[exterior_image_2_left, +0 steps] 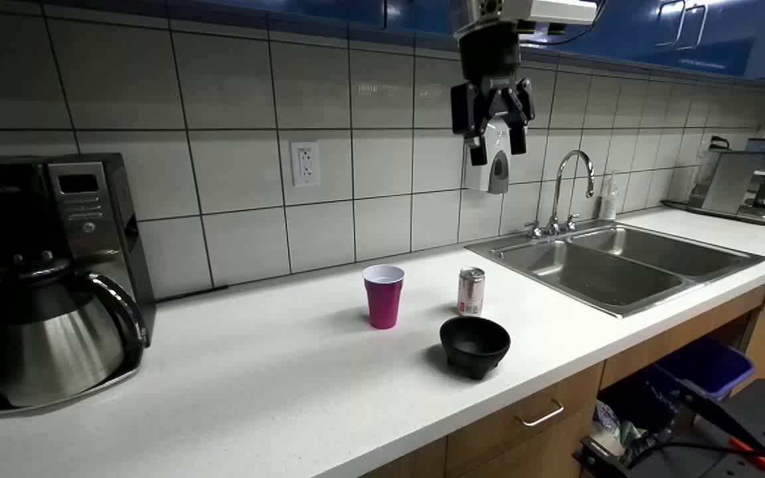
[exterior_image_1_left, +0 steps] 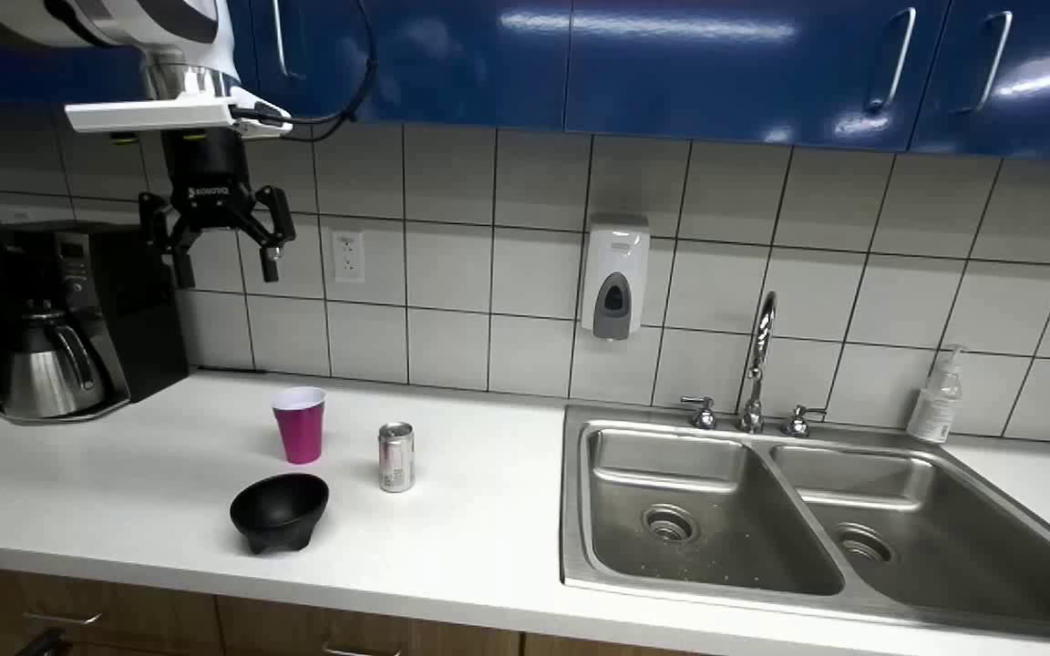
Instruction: Put the can into the black bowl
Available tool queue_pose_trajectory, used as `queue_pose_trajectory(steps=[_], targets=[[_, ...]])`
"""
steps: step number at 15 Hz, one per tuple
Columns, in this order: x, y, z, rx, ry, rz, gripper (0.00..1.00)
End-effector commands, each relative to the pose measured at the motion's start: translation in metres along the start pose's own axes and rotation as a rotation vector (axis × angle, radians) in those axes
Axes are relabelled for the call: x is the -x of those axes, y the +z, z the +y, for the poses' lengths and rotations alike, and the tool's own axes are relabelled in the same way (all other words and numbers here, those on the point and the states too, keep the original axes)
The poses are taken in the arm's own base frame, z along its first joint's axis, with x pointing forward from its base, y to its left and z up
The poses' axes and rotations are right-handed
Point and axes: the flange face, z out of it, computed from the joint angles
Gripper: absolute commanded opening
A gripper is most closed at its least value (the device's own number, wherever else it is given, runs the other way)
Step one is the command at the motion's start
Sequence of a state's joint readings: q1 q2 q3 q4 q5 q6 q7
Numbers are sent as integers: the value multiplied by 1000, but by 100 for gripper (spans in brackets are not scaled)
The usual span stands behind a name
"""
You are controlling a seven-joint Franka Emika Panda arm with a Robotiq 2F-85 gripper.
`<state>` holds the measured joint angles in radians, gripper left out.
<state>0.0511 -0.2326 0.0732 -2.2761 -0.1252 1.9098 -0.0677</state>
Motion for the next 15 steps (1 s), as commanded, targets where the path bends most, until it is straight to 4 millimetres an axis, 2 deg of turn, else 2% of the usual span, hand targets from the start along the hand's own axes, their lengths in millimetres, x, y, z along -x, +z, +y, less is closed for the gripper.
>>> queue_pose_trajectory(steps=[1,2,7,15], targets=[[0,0,0,0,0,-1,100],[0,0,0,0,0,-1,100],[-1,29,5,-2,21,-23,100],[-16,113,24,0,102,-35,100]])
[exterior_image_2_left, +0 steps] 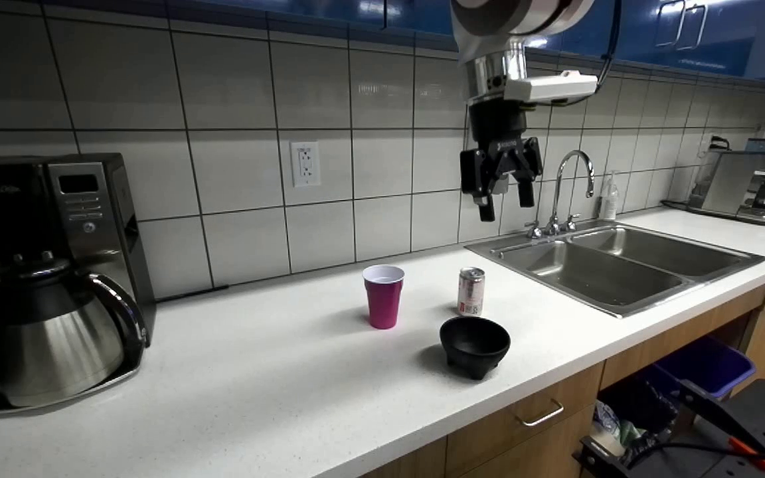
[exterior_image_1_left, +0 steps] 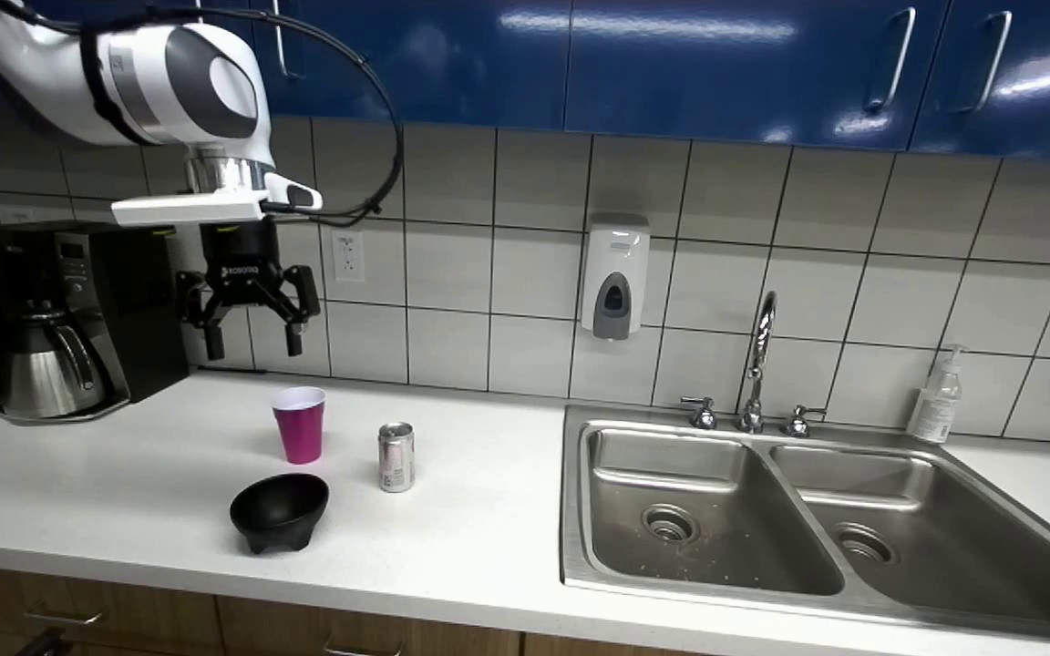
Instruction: Put the can into the black bowl
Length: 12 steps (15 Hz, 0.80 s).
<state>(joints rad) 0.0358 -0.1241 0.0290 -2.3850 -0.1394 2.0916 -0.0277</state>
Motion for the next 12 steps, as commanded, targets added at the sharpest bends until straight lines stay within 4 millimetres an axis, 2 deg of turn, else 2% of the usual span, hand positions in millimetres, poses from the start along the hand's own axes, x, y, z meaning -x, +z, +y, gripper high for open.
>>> queue_pose_trajectory(steps=[1,6,9,12], targets=[[-14,37,10,26,50,2,100],[-44,80,16,11,116,-14,100],[-66,100,19,7,164,-28,100],[-89,115,31,1,230,-50,100]])
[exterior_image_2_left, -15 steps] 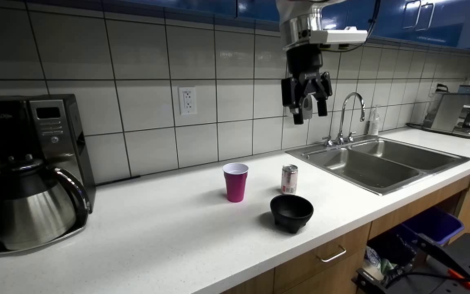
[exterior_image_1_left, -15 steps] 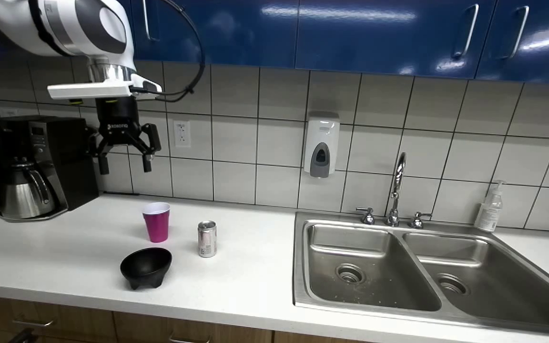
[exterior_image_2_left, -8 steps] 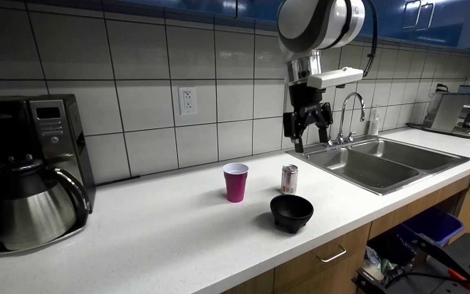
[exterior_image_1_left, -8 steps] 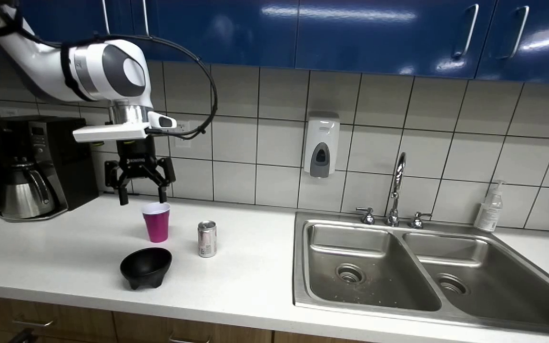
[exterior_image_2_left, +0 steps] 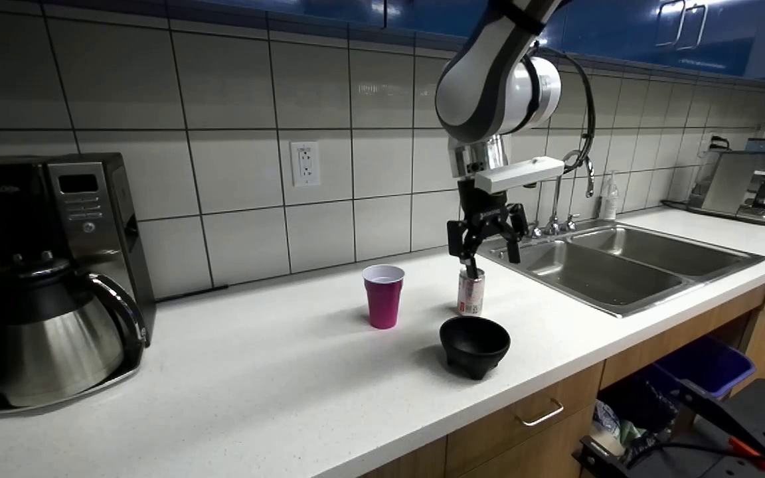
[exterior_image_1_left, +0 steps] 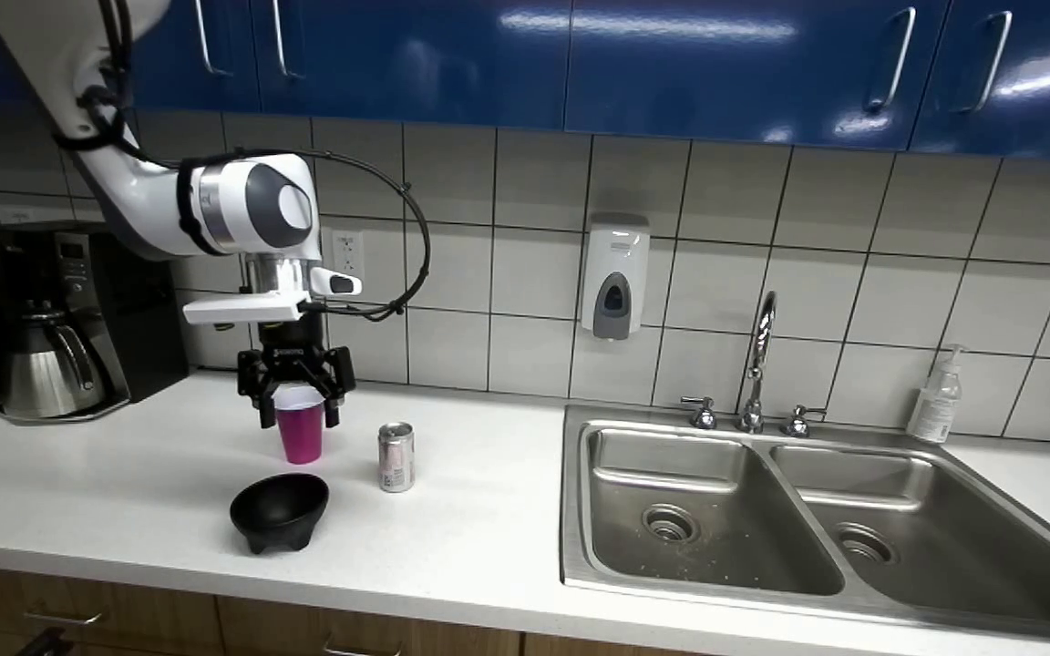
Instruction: Put the can into the black bowl
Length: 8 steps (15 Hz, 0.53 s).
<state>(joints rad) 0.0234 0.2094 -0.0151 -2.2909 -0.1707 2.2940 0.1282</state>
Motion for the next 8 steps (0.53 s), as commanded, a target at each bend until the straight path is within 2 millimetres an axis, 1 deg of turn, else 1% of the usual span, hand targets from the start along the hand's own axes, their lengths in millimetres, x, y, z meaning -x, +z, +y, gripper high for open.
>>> queue_pose_trajectory(steps=[1,5,8], targets=[[-39,12,12,4,92,-14,100],[-71,23,32,7,164,-12,100],[-90,29,40,10,187,-4,100]])
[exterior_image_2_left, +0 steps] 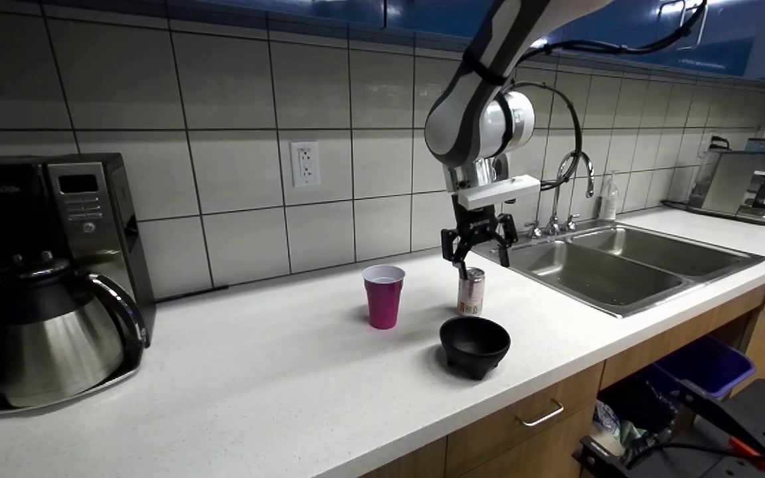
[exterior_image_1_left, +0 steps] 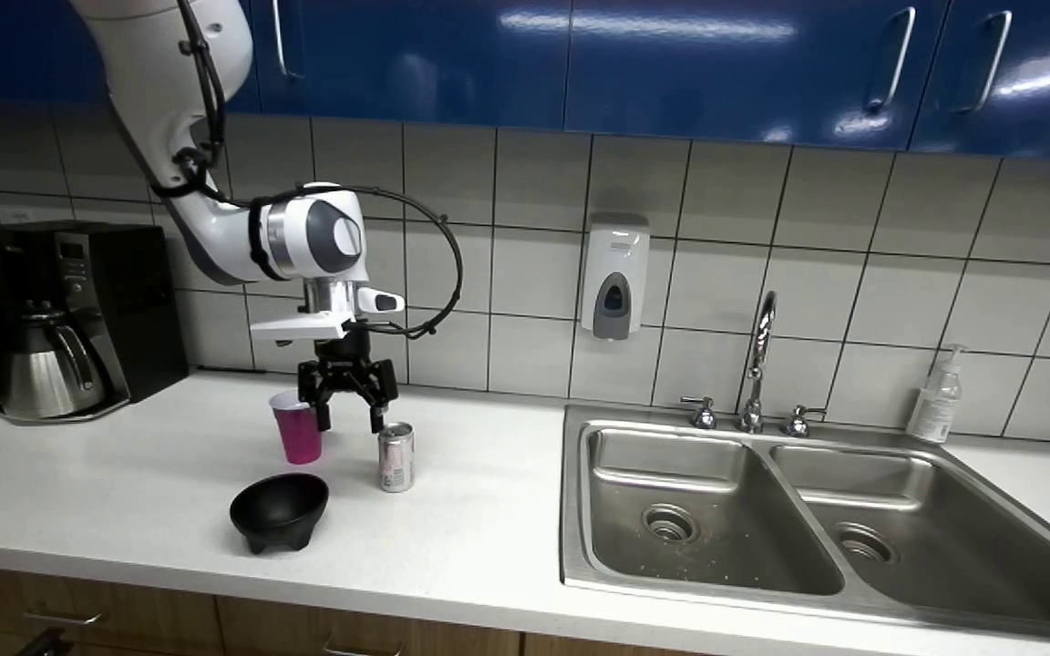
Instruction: Put the can into the black bowl
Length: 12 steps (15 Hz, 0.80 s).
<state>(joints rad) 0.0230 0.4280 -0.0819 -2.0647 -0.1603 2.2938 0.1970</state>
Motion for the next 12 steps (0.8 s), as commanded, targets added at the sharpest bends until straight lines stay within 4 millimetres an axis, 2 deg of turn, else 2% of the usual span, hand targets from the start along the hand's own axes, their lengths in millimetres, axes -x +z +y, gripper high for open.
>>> queue_pose_trajectory(steps=[1,5,12], targets=[[-29,4,5,-1,52,-2,100],[-51,15,9,4,77,-1,100],[-75,27,14,2,105,1,100]])
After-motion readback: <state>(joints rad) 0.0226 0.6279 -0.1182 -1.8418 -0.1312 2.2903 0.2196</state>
